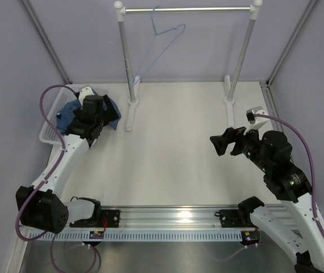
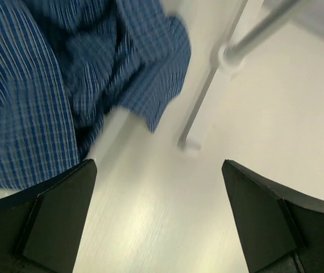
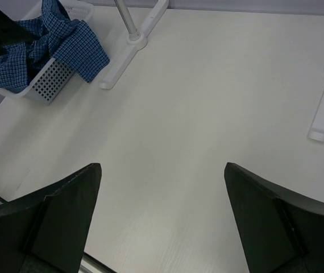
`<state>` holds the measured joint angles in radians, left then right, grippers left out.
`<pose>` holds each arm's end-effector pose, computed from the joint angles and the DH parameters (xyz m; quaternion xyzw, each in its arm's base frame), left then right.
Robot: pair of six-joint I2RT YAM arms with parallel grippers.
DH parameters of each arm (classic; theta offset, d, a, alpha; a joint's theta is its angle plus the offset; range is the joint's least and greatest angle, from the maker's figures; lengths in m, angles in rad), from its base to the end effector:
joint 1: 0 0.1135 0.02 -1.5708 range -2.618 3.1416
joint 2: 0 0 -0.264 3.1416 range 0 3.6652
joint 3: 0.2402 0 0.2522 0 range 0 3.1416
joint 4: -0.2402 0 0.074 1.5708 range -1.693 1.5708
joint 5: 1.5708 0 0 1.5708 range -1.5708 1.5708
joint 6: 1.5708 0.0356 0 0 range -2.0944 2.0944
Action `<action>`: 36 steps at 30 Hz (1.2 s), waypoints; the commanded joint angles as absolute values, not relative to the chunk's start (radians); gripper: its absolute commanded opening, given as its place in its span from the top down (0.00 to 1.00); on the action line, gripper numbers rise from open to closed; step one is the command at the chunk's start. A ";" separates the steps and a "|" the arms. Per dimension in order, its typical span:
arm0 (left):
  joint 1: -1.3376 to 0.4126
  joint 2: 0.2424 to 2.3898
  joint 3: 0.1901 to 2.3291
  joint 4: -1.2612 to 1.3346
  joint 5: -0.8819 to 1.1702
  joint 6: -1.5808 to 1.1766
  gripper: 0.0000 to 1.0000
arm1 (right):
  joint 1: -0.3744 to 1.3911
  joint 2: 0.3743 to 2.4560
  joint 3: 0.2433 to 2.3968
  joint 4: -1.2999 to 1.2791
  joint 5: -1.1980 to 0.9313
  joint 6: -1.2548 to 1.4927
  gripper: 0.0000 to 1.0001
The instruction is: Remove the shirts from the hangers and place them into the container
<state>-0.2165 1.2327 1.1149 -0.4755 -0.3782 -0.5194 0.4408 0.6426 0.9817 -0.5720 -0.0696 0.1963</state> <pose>0.2680 -0.0455 0.3335 -0.2181 0.8439 -0.0110 0.4900 0.1131 0.0561 0.3845 -0.1170 0.7755 0.2200 0.5801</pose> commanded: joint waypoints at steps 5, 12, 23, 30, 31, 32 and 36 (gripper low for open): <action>-0.276 1.253 0.913 -0.256 -0.465 -0.746 0.06 | 0.449 0.601 0.953 -0.558 -0.064 0.239 0.00; -0.282 1.396 0.859 -0.052 -0.541 -0.752 0.11 | 0.449 0.571 0.943 -0.572 -0.055 0.252 0.01; -0.284 1.566 0.893 0.074 -0.604 -0.719 0.19 | 0.449 0.560 0.950 -0.601 -0.023 0.241 0.01; -0.284 1.678 0.965 0.095 -0.620 -0.680 0.26 | 0.449 0.574 0.966 -0.617 -0.006 0.218 0.01; -0.284 1.687 0.972 0.095 -0.624 -0.678 0.27 | 0.449 0.575 0.968 -0.620 -0.005 0.215 0.01; -0.282 1.696 0.979 0.095 -0.627 -0.670 0.27 | 0.449 0.575 0.971 -0.621 -0.005 0.213 0.01; -0.272 1.741 1.011 0.106 -0.629 -0.647 0.28 | 0.449 0.578 0.974 -0.626 -0.005 0.209 0.01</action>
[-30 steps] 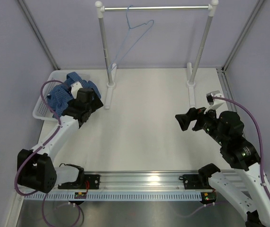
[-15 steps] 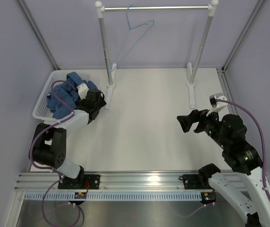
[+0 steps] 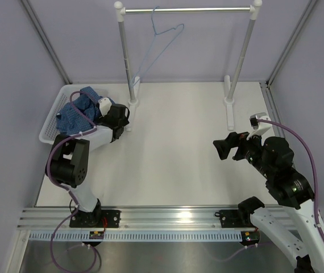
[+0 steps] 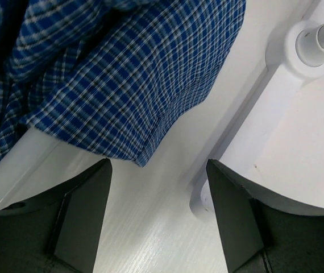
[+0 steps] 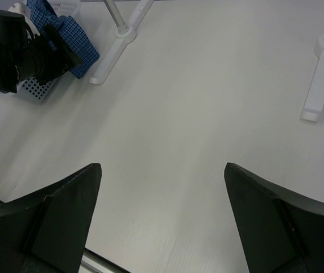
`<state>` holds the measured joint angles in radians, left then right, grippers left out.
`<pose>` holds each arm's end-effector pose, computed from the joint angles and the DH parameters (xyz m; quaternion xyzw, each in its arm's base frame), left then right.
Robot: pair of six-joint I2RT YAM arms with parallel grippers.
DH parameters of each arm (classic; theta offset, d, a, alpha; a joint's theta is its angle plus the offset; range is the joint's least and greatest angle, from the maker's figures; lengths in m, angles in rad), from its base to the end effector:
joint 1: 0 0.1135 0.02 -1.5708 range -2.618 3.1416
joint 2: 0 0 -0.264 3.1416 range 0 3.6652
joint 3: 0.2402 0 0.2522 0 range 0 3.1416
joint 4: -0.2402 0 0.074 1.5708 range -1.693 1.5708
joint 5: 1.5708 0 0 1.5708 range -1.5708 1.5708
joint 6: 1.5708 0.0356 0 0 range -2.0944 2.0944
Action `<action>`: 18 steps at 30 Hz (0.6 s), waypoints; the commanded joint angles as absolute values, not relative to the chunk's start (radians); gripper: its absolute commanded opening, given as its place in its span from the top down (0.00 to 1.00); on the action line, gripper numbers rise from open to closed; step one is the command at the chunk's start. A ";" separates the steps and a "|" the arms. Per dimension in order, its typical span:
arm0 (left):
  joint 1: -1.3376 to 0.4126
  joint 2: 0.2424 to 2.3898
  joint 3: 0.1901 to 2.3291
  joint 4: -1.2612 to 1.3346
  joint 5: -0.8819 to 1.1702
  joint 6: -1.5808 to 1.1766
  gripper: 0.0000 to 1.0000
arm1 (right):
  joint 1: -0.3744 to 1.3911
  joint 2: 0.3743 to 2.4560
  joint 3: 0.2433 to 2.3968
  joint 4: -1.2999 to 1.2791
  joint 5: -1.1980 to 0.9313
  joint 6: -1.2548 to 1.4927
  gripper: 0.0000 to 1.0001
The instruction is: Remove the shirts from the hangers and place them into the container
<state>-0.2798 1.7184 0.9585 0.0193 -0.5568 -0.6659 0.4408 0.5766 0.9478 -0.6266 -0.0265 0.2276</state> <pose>0.3461 -0.0799 0.1791 -0.2776 0.8422 0.0473 0.4597 0.1002 0.0483 0.3745 -0.0922 0.7860 0.2104 0.5740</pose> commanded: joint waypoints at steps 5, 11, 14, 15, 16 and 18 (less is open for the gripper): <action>-0.255 1.782 1.060 0.098 -0.615 -0.634 0.35 | 0.449 0.586 0.974 -0.626 0.023 0.203 0.00; -0.244 1.815 1.095 0.066 -0.612 -0.640 0.51 | 0.449 0.592 0.976 -0.627 0.034 0.196 0.00; -0.235 1.821 1.101 0.049 -0.609 -0.655 0.56 | 0.449 0.591 0.976 -0.629 0.035 0.195 0.00; -0.232 1.822 1.104 0.046 -0.609 -0.657 0.59 | 0.449 0.591 0.974 -0.629 0.035 0.196 0.01; -0.230 1.824 1.106 0.043 -0.611 -0.658 0.65 | 0.449 0.591 0.974 -0.629 0.034 0.196 0.01; -0.229 1.824 1.106 0.041 -0.611 -0.655 0.71 | 0.449 0.591 0.974 -0.629 0.035 0.198 0.01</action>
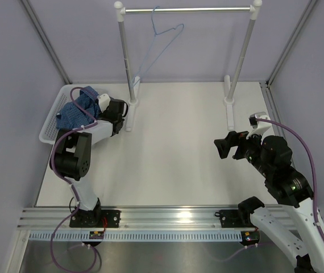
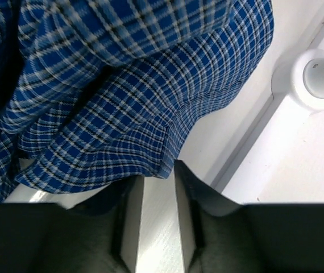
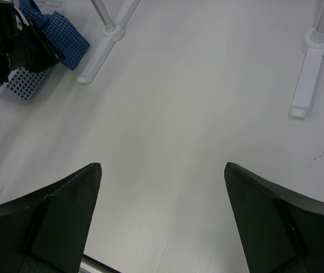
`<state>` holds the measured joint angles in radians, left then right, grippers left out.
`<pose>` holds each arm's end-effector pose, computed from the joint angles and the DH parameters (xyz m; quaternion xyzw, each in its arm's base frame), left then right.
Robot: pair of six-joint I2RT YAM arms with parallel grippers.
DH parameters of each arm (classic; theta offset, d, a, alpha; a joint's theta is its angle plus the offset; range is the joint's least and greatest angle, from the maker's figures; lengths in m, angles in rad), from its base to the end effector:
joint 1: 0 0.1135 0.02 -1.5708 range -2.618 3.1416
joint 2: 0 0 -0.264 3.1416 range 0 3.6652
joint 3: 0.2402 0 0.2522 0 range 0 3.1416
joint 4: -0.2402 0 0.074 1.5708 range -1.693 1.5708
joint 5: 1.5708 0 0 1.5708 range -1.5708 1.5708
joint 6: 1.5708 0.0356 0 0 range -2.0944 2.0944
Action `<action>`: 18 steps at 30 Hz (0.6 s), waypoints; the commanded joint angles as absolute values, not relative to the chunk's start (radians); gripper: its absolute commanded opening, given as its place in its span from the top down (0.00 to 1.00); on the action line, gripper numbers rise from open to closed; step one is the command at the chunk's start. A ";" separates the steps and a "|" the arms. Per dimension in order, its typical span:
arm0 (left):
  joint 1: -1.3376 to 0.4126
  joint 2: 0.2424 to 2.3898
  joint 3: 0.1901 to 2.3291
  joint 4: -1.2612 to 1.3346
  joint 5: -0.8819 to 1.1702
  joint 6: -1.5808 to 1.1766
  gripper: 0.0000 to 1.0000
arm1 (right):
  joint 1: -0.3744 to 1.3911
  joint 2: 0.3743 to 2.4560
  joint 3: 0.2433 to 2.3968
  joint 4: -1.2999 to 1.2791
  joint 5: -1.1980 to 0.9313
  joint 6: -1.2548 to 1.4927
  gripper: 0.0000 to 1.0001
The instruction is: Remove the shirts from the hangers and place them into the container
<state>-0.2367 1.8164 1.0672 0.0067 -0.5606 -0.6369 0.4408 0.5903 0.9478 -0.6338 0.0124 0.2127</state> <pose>0.3750 -0.0710 0.1763 -0.2840 0.8401 0.0659 0.4575 0.1038 0.0485 0.3725 -0.0871 0.7930 0.1889 0.5727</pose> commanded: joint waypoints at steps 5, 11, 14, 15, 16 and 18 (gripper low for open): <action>-0.226 1.816 1.104 0.035 -0.626 -0.627 0.89 | 0.449 0.588 0.971 -0.627 0.034 0.202 0.00; -0.224 1.787 1.103 0.025 -0.603 -0.592 1.00 | 0.451 0.584 0.973 -0.626 0.029 0.206 0.01; -0.225 1.708 1.100 0.009 -0.546 -0.577 1.00 | 0.449 0.584 0.977 -0.624 0.031 0.201 0.01; -0.225 1.682 1.104 0.003 -0.531 -0.572 1.00 | 0.449 0.584 0.979 -0.624 0.031 0.201 0.01; -0.225 1.619 1.109 -0.015 -0.517 -0.568 1.00 | 0.449 0.584 0.982 -0.623 0.032 0.199 0.00; -0.227 1.550 1.121 -0.061 -0.499 -0.560 1.00 | 0.449 0.583 0.980 -0.620 0.034 0.199 0.00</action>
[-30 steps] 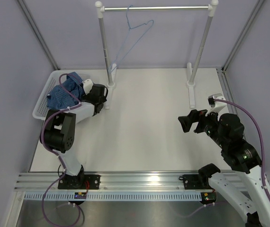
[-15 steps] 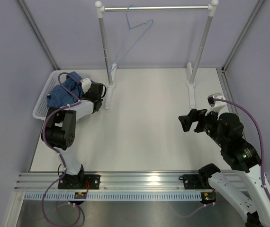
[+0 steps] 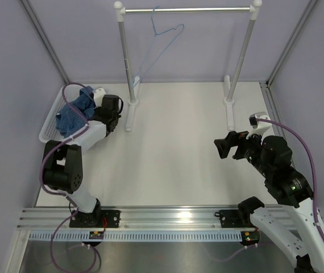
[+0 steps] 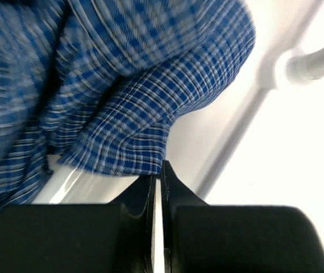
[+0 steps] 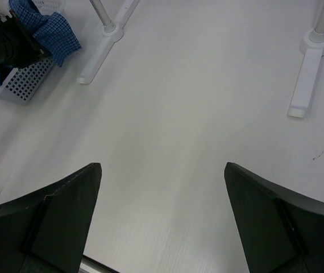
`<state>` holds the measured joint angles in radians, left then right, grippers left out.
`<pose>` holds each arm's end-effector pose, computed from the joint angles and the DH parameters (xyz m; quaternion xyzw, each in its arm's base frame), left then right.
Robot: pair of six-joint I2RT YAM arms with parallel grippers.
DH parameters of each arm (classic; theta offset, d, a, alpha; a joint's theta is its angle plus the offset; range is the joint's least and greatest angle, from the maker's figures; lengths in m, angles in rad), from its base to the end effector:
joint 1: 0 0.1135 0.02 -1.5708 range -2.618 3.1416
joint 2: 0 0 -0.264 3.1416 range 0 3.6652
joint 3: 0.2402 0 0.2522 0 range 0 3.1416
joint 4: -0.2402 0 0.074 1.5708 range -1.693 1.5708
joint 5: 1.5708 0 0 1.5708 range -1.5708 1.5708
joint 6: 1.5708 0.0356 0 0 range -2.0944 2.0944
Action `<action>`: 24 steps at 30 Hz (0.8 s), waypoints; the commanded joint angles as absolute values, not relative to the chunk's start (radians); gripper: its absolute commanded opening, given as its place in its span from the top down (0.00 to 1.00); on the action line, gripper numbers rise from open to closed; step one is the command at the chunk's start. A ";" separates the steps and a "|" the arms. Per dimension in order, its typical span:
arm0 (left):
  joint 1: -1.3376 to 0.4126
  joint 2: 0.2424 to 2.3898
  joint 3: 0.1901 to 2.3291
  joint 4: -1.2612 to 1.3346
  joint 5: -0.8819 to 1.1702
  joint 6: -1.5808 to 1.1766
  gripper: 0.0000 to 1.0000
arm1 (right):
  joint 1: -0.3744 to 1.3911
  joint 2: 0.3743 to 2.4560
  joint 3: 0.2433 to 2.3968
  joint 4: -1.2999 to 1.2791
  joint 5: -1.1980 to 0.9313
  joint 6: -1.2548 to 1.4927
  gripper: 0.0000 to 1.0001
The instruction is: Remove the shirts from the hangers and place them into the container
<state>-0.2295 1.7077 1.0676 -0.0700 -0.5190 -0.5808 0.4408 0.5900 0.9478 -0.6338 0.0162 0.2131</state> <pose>0.3623 -0.0665 0.2084 -0.2589 0.8462 0.0554 0.4625 0.1038 0.0483 0.3725 -0.0858 0.7930 0.1876 0.5732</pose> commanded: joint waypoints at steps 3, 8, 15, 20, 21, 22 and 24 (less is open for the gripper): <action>-0.227 1.419 1.153 -0.127 -0.546 -0.545 1.00 | 0.449 0.586 0.977 -0.608 0.031 0.199 0.01; -0.177 1.321 1.227 -0.195 -0.629 -0.454 1.00 | 0.449 0.600 0.980 -0.591 0.017 0.201 0.01; 0.053 1.402 1.235 -0.276 -0.594 -0.489 1.00 | 0.449 0.617 0.997 -0.581 0.005 0.196 0.01; 0.126 1.558 1.241 -0.353 -0.526 -0.511 1.00 | 0.449 0.607 1.000 -0.591 0.006 0.204 0.01; 0.133 1.589 1.246 -0.368 -0.509 -0.523 1.00 | 0.449 0.604 1.002 -0.597 0.008 0.206 0.01; 0.146 1.651 1.253 -0.385 -0.491 -0.532 1.00 | 0.449 0.604 1.003 -0.600 0.006 0.210 0.00; 0.155 1.706 1.269 -0.431 -0.465 -0.543 1.00 | 0.449 0.597 1.006 -0.607 0.008 0.215 0.01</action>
